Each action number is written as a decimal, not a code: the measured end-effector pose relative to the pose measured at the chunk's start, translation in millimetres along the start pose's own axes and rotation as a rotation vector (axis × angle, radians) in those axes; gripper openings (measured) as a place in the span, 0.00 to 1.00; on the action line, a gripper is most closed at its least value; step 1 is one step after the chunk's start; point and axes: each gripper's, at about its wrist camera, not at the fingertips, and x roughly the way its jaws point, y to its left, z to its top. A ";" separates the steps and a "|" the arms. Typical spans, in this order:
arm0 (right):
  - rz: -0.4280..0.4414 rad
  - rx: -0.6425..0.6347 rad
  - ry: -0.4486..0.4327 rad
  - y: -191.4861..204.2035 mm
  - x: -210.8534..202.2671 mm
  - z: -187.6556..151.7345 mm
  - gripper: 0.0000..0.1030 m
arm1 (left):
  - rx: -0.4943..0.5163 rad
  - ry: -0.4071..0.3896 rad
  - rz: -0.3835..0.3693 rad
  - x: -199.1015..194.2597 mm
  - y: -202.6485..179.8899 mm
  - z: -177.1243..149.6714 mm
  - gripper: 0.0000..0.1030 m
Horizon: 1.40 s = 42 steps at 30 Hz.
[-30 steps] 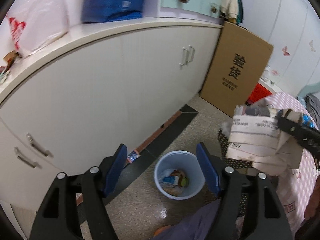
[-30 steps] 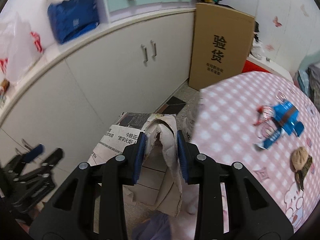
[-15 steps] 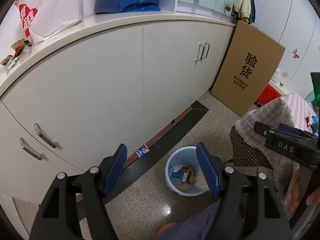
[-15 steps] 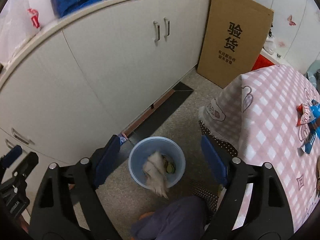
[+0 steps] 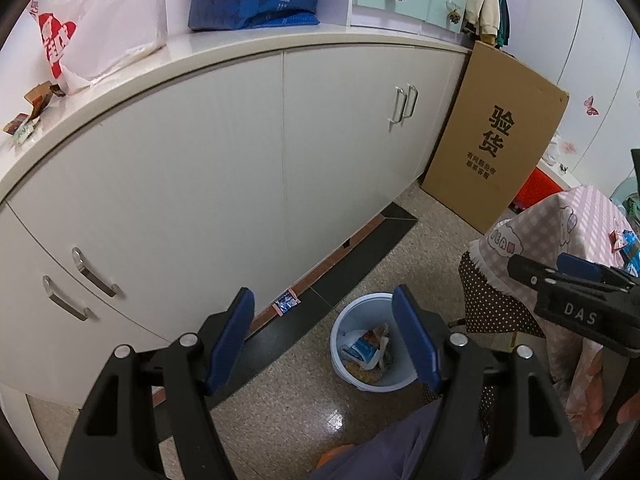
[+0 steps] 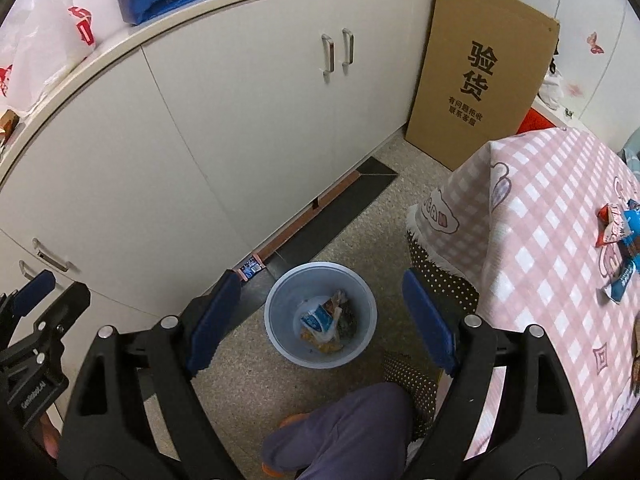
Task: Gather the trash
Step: 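Lower the beige paper bag into the bucket and open the right tool, then move both tools back toward the table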
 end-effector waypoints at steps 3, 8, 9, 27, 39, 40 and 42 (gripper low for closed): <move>0.024 0.001 -0.019 0.2 -11.9 -2.8 0.79 | -0.001 -0.012 0.010 -7.1 -1.3 2.0 0.68; 0.052 0.011 -0.065 -3.5 -36.9 -8.6 0.79 | 0.004 -0.036 0.023 -20.4 -7.5 5.9 0.68; 0.058 0.010 -0.075 -5.6 -43.4 -9.8 0.79 | 0.008 -0.042 0.023 -23.5 -10.1 6.9 0.68; -0.057 0.198 -0.248 -123.5 -137.6 -52.7 0.81 | 0.185 -0.121 -0.103 -67.2 -122.1 10.4 0.70; -0.230 0.412 -0.241 -233.8 -162.1 -97.4 0.82 | 0.355 -0.121 -0.258 -76.9 -232.5 -3.1 0.72; -0.243 0.426 -0.234 -241.8 -161.7 -100.6 0.82 | 0.366 -0.116 -0.269 -76.4 -239.7 -5.2 0.72; -0.264 0.454 -0.217 -256.5 -159.5 -107.5 0.82 | 0.397 -0.103 -0.294 -74.8 -256.7 -11.7 0.72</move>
